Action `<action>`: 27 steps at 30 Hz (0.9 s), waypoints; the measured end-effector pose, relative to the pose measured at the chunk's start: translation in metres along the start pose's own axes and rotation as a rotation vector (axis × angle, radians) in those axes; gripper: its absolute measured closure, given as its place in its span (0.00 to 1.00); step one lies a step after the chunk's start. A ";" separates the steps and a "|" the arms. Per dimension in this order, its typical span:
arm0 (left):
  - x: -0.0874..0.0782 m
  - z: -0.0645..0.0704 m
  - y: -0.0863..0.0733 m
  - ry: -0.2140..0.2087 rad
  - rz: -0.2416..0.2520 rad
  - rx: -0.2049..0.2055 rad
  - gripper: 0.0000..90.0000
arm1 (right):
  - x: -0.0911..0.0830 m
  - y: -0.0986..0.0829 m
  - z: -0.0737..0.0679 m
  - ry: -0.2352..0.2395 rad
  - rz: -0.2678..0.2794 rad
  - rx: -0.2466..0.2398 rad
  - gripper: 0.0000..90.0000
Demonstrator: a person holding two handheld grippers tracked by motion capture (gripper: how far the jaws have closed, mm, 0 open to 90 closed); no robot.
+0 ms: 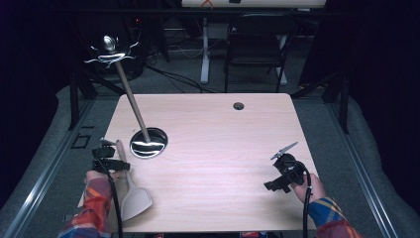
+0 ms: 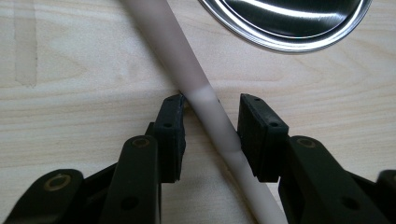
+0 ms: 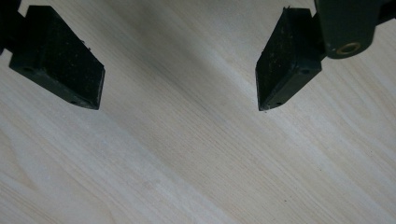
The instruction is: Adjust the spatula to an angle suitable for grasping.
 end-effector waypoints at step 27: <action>0.002 0.001 0.001 -0.027 -0.029 -0.013 0.74 | 0.000 0.000 0.000 0.004 -0.010 -0.007 0.17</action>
Point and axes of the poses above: each handheld gripper's, and its own axes: x roughly forward along the jaws, y roughly out of its top, z roughly to its right, the point moved 2 cm from there along x, roughly forward along the jaws, and after that the axes turned 6 degrees about -x, right-handed, at the moved point
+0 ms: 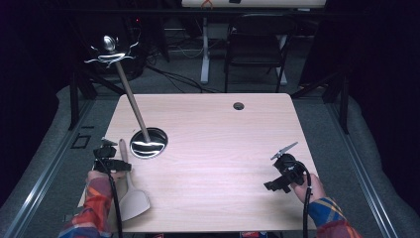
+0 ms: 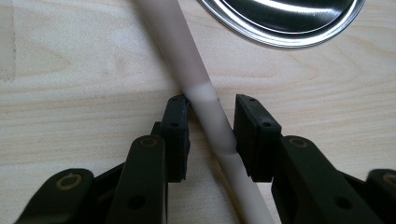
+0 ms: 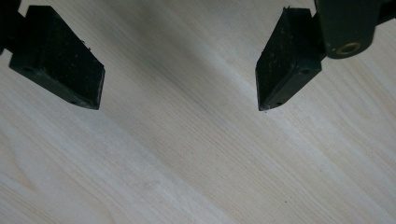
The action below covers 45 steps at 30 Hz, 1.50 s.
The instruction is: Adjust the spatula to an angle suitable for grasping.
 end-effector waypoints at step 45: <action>-0.072 -0.010 0.000 -0.029 0.420 0.099 0.87 | 0.003 0.005 -0.001 0.000 -0.016 -0.031 0.17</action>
Point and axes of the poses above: each handheld gripper's, and its own axes: x roughly forward along the jaws, y roughly out of its top, z roughly to its right, the point moved 2 cm from there along x, roughly forward along the jaws, and after that the axes turned 6 degrees about -x, right-handed, at the moved point
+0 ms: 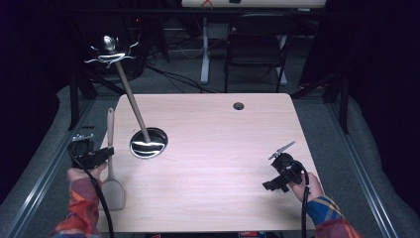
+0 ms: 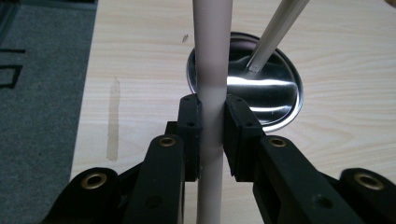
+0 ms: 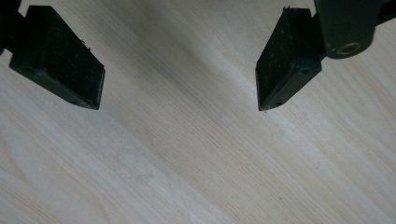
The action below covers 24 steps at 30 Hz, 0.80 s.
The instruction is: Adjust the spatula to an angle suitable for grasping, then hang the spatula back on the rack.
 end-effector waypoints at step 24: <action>-0.048 0.016 0.008 0.010 0.250 0.022 0.87 | 0.001 0.000 -0.004 0.015 -0.007 -0.009 0.17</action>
Point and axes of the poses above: each handheld gripper's, and its own axes: x roughly forward along the jaws, y roughly out of its top, z roughly to its right, the point moved 2 cm from there along x, roughly forward along the jaws, and after that the axes turned 6 degrees about -x, right-handed, at the moved point
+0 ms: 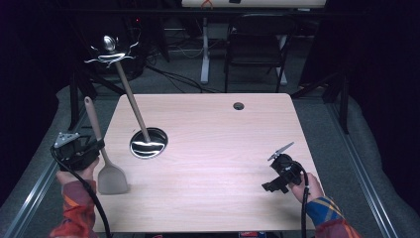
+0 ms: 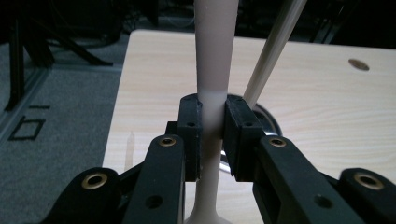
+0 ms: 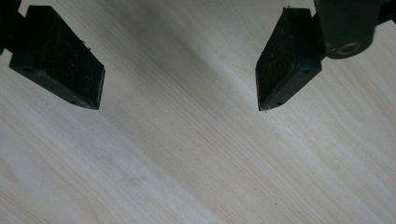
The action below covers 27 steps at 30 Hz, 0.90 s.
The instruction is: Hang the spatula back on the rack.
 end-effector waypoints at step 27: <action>-0.015 0.027 0.018 -0.086 0.129 0.128 0.87 | 0.001 -0.003 0.000 -0.003 -0.015 -0.006 0.17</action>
Point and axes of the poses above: each handheld gripper's, and its own axes: x roughly forward along the jaws, y roughly out of its top, z roughly to its right, the point moved 2 cm from there along x, roughly forward along the jaws, and after that the axes turned 6 degrees about -x, right-handed, at the moved point
